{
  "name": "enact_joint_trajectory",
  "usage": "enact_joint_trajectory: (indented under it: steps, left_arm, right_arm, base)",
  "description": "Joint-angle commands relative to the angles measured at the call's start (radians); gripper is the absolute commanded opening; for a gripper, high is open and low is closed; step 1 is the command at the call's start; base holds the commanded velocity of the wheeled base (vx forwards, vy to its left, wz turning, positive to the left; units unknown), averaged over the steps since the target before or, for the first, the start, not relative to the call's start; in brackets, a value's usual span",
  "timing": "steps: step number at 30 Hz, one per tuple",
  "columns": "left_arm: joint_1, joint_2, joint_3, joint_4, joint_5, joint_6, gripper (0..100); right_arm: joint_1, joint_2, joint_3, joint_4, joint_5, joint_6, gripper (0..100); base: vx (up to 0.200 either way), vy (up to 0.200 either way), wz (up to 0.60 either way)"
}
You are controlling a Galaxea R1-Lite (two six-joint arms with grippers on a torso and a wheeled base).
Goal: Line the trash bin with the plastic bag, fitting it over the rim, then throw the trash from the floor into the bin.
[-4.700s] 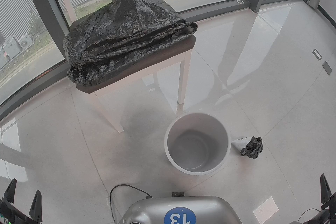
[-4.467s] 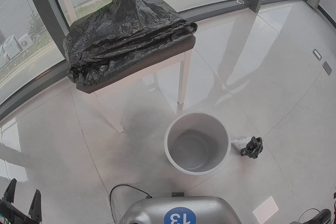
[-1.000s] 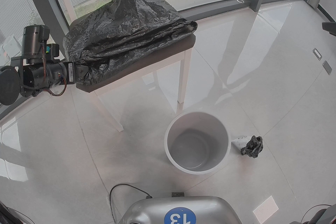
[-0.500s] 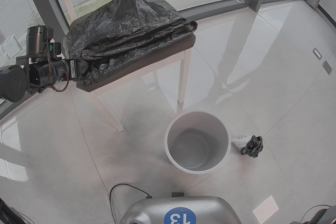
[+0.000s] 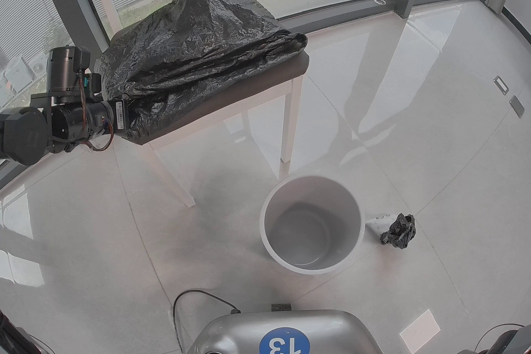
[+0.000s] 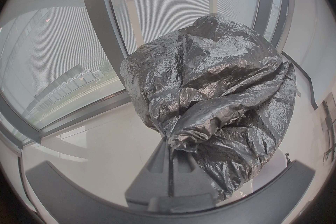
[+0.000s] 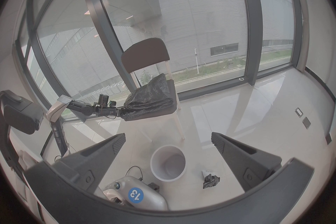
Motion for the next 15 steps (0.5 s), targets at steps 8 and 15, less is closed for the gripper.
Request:
enact_joint_trajectory:
  steps: [8, 15]
  left_arm:
    - [-0.036, -0.015, -0.060, -0.046, -0.012, 0.010, 0]
    - [-0.116, -0.015, -0.135, -0.041, -0.012, 0.013, 0]
  right_arm:
    - [0.040, 0.030, 0.040, 0.006, -0.005, -0.019, 100]
    - [0.039, 0.146, 0.037, 0.002, -0.007, -0.053, 100]
  base:
    - [0.000, 0.000, 0.00]
    - [0.000, 0.000, 0.00]
